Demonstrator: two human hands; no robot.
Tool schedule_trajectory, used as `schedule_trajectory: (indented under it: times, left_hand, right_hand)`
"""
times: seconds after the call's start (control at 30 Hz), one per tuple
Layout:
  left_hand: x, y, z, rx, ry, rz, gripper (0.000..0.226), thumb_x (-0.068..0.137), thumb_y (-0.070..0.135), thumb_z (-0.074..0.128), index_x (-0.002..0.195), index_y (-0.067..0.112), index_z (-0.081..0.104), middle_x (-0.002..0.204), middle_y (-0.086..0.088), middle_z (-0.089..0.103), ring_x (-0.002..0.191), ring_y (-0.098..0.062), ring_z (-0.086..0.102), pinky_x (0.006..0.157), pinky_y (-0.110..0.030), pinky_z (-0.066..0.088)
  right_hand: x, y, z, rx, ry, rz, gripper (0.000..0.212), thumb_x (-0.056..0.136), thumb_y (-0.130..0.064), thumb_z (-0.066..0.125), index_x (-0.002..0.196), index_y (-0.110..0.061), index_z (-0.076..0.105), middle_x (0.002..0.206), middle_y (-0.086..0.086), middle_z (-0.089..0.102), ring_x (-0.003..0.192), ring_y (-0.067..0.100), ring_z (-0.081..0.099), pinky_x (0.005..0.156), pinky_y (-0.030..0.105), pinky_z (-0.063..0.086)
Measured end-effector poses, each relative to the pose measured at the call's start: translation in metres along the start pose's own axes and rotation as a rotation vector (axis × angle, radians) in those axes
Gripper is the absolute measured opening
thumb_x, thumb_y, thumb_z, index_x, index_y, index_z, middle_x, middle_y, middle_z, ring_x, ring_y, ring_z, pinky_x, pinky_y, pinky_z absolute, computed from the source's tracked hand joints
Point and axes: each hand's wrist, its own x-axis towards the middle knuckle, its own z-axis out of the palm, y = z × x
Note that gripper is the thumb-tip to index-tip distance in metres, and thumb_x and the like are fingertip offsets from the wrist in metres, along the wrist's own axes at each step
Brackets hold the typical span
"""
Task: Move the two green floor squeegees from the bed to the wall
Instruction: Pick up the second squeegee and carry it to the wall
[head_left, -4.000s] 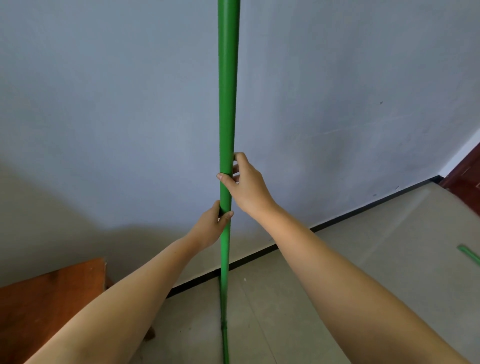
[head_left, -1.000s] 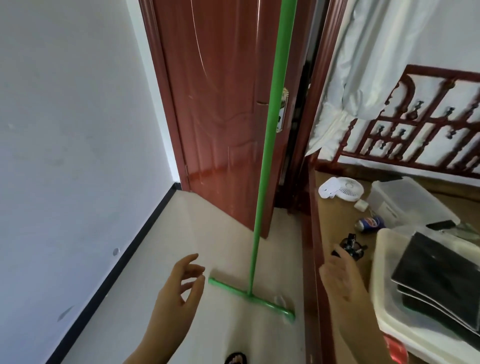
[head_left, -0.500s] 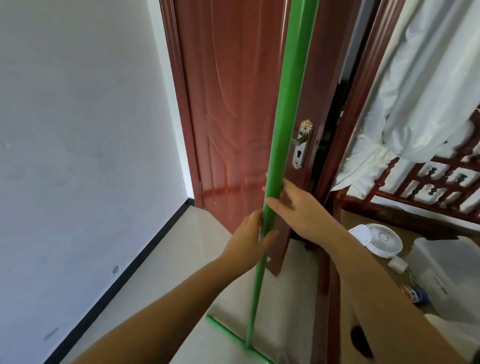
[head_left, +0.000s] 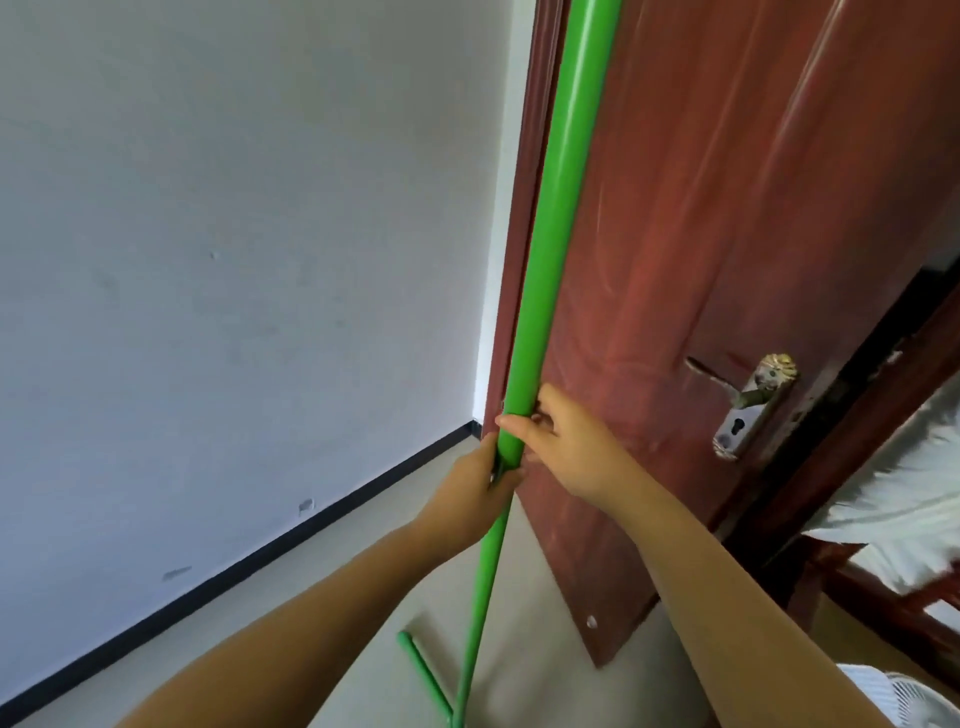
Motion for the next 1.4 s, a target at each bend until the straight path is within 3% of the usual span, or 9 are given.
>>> schedule_trajectory:
  times: [0.07,0.17,0.23,0.5,0.7,0.87,1.13,1.27,1.4]
  left_hand:
    - [0.021,-0.012,-0.017,0.028,0.037,-0.034,0.011,0.089,0.02,0.05,0.097,0.013,0.047,0.083,-0.003,0.06,0.08,-0.022,0.059,0.071,-0.034,0.047]
    - [0.057,-0.035,-0.045,0.06,0.069,-0.088,0.026,0.089,0.025,0.051,0.107,0.007,0.048,0.094,-0.018,0.065,0.088,-0.032,0.06,0.082,-0.048,0.05]
    - [0.082,-0.051,-0.064,0.076,0.086,-0.101,0.024,0.088,0.025,0.051,0.104,0.007,0.049,0.096,-0.022,0.064,0.089,-0.034,0.06,0.084,-0.054,0.049]
    - [0.177,-0.108,-0.147,0.122,0.156,-0.143,0.022,0.089,0.021,0.05,0.1,0.002,0.049,0.095,-0.026,0.062,0.088,-0.037,0.058,0.085,-0.053,0.049]
    - [0.225,-0.141,-0.198,0.131,0.221,-0.207,0.023,0.089,0.022,0.05,0.102,0.003,0.049,0.099,-0.027,0.062,0.092,-0.037,0.058,0.088,-0.053,0.048]
    - [0.25,-0.164,-0.226,0.124,0.25,-0.29,0.024,0.089,0.022,0.05,0.105,0.005,0.048,0.103,-0.025,0.062,0.097,-0.035,0.059,0.091,-0.052,0.048]
    - [0.288,-0.179,-0.258,0.091,0.407,-0.415,0.021,0.088,0.017,0.051,0.106,0.006,0.051,0.108,-0.02,0.065,0.103,-0.027,0.06,0.095,-0.04,0.048]
    - [0.297,-0.173,-0.255,0.107,0.542,-0.542,0.023,0.089,0.015,0.05,0.111,0.008,0.052,0.114,-0.01,0.065,0.103,-0.016,0.06,0.08,-0.012,0.047]
    - [0.303,-0.163,-0.241,0.092,0.705,-0.65,0.03,0.09,0.014,0.049,0.12,0.014,0.045,0.108,0.001,0.063,0.095,-0.005,0.057,0.073,0.002,0.044]
  right_hand:
    - [0.034,0.0,0.01,-0.002,-0.044,-0.019,0.025,0.082,-0.033,0.057,0.1,-0.016,0.055,0.096,0.013,0.068,0.089,0.026,0.066,0.082,0.05,0.053]
    - [0.087,-0.001,0.025,0.009,-0.062,-0.045,0.019,0.081,-0.033,0.058,0.093,-0.019,0.054,0.093,0.012,0.067,0.087,0.028,0.066,0.077,0.054,0.055]
    - [0.122,-0.004,0.034,-0.004,-0.08,-0.066,0.019,0.082,-0.031,0.058,0.095,-0.018,0.054,0.092,0.013,0.066,0.085,0.03,0.065,0.076,0.054,0.055]
    - [0.263,-0.02,0.075,-0.001,-0.181,-0.123,0.02,0.084,-0.029,0.056,0.1,-0.017,0.052,0.098,0.011,0.063,0.088,0.03,0.064,0.078,0.051,0.056]
    - [0.344,-0.035,0.101,-0.001,-0.268,-0.201,0.017,0.085,-0.029,0.056,0.099,-0.02,0.05,0.089,0.001,0.06,0.088,0.026,0.063,0.077,0.05,0.057]
    - [0.397,-0.035,0.122,-0.015,-0.369,-0.275,0.018,0.084,-0.029,0.058,0.098,-0.021,0.051,0.091,0.004,0.063,0.087,0.026,0.064,0.077,0.05,0.056]
    - [0.49,-0.038,0.146,0.018,-0.593,-0.524,0.021,0.081,-0.033,0.062,0.094,-0.025,0.049,0.082,-0.009,0.059,0.083,0.026,0.063,0.074,0.049,0.056]
    - [0.523,-0.039,0.152,0.046,-0.775,-0.662,0.019,0.078,-0.035,0.065,0.084,-0.033,0.048,0.083,-0.004,0.064,0.08,0.023,0.065,0.074,0.047,0.057]
    - [0.541,-0.039,0.153,0.073,-0.921,-0.762,0.02,0.077,-0.036,0.065,0.077,-0.038,0.045,0.082,0.002,0.067,0.076,0.022,0.066,0.072,0.046,0.057]
